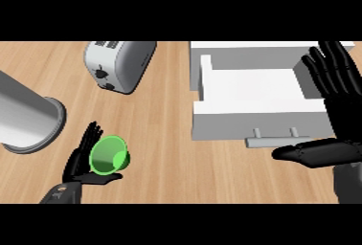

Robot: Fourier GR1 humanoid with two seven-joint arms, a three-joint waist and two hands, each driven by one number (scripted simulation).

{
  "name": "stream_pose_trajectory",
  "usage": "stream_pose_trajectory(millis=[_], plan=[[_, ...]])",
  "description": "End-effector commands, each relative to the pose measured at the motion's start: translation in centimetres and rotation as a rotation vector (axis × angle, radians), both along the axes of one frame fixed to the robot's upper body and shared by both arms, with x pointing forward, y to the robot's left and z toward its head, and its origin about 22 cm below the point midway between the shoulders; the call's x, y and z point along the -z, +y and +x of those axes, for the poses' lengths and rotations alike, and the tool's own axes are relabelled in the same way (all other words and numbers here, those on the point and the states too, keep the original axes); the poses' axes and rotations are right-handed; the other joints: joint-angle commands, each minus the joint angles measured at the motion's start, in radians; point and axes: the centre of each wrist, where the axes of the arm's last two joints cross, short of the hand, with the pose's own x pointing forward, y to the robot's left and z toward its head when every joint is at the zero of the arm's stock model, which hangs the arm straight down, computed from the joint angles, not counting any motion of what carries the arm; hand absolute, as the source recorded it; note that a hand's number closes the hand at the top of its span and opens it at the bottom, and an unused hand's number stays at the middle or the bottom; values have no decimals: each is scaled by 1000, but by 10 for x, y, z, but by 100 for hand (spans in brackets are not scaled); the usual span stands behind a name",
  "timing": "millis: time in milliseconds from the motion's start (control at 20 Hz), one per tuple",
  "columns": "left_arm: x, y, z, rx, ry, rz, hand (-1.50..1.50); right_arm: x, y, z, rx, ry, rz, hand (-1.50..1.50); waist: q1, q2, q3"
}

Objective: Pick up the cup, place it into the drawer and close the drawer

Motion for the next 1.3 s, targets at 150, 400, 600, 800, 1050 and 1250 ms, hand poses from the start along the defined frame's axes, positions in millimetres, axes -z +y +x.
stream_pose_trajectory(millis=[150, 400, 600, 800, 1050, 1250], plan=[[-3, -7, 11, 39, -81, -65, -150, -11, 4, 5, -14, -6, -9, -150, -7, 4, -3], [5, -12, 0, 105, -73, -173, -150, -3, -6, -5, -1, 6, -24, -150, -9, 1, -2], [1, -28, 12, 168, -123, -247, 150, 4, -8, 3, 12, 18, -11, -150, -6, 4, -3], [-13, -28, 30, 8, -295, -17, 150, 2, -6, 1, 10, -2, -26, -150, -1, 1, -2], [-7, -48, 27, -146, -358, 87, 150, 0, -10, 12, 20, 2, -16, -150, 6, 3, -2], [-19, -41, 43, -335, -363, 84, 150, -15, -15, 6, -8, 8, -21, -150, -9, 2, -3]])
